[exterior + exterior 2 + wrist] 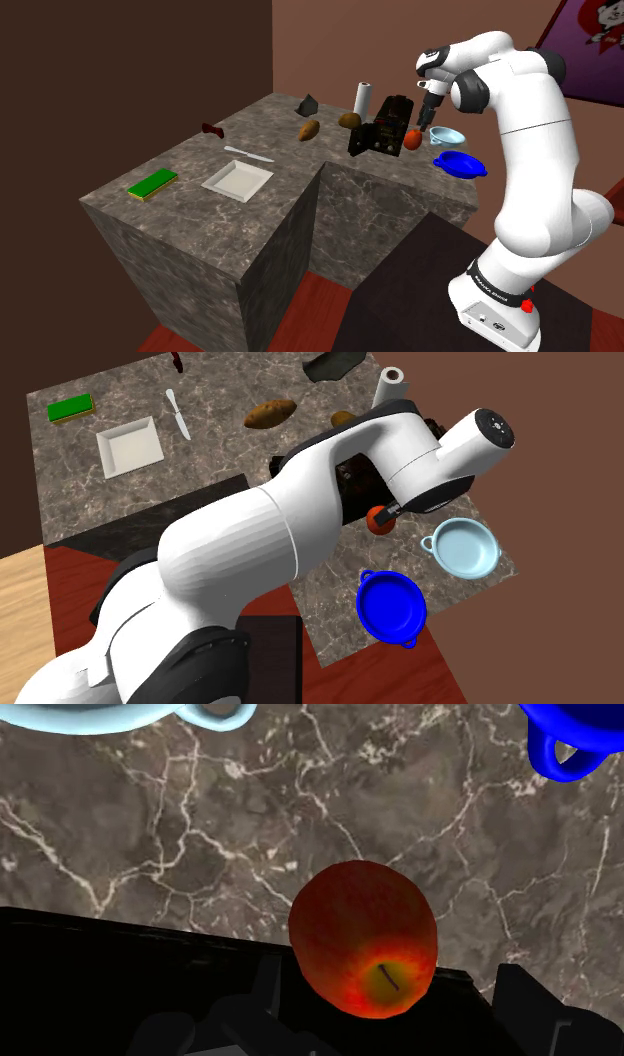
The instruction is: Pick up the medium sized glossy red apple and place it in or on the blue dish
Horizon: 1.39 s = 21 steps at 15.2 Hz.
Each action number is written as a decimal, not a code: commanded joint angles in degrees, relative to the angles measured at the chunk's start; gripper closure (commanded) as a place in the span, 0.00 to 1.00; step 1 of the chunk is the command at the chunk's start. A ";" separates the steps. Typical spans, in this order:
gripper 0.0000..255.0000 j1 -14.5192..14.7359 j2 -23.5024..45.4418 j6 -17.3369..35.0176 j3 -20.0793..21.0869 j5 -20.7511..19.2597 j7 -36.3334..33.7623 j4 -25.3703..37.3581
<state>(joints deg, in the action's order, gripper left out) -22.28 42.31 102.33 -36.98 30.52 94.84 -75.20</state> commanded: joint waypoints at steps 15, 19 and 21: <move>1.00 0.54 1.02 3.51 0.57 0.86 0.86 -2.81; 1.00 0.55 1.02 3.52 0.57 0.86 0.86 -2.82; 1.00 0.57 0.99 3.52 0.56 0.85 0.85 -2.85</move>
<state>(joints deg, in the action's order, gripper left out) -21.72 43.27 105.86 -36.44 31.37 95.70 -78.03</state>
